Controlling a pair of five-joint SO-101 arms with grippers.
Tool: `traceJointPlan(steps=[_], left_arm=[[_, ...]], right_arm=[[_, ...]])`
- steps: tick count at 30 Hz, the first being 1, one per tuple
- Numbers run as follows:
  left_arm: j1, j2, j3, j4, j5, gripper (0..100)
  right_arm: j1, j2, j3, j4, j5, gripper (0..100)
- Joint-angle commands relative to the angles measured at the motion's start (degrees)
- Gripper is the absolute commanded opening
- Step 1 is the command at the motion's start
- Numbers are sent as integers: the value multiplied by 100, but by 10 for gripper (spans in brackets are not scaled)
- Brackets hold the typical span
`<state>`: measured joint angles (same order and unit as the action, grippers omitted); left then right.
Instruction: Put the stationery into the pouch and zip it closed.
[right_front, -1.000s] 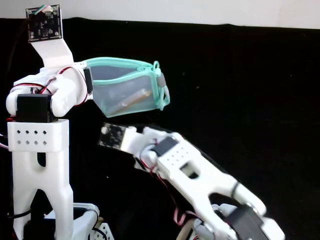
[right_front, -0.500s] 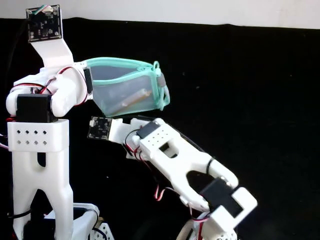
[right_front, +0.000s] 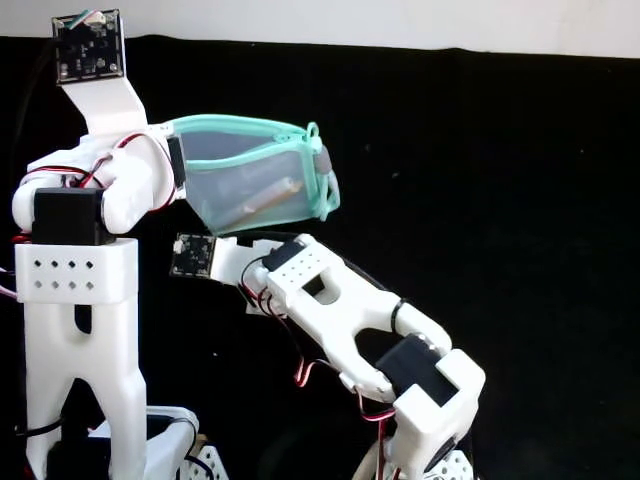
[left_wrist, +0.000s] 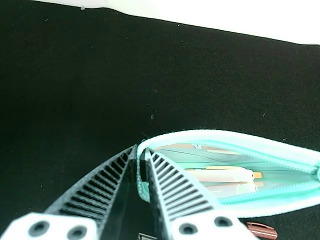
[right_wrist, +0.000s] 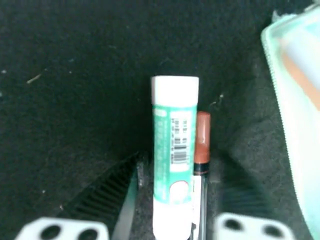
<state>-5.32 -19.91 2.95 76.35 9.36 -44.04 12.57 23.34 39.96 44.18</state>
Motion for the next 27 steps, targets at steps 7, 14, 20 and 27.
traceJointPlan(steps=[7,14,20,27], left_arm=[[84,57,215,53,-35,7],[84,57,215,53,-35,7],[75,57,215,53,-35,7],[75,57,215,53,-35,7]], right_arm=[[-31,-13,-189,-180,-220,5],[-22,-699,4,-171,-545,5],[-13,-1903,866,-180,-897,5],[-13,-3204,1648,-180,-1407,5]])
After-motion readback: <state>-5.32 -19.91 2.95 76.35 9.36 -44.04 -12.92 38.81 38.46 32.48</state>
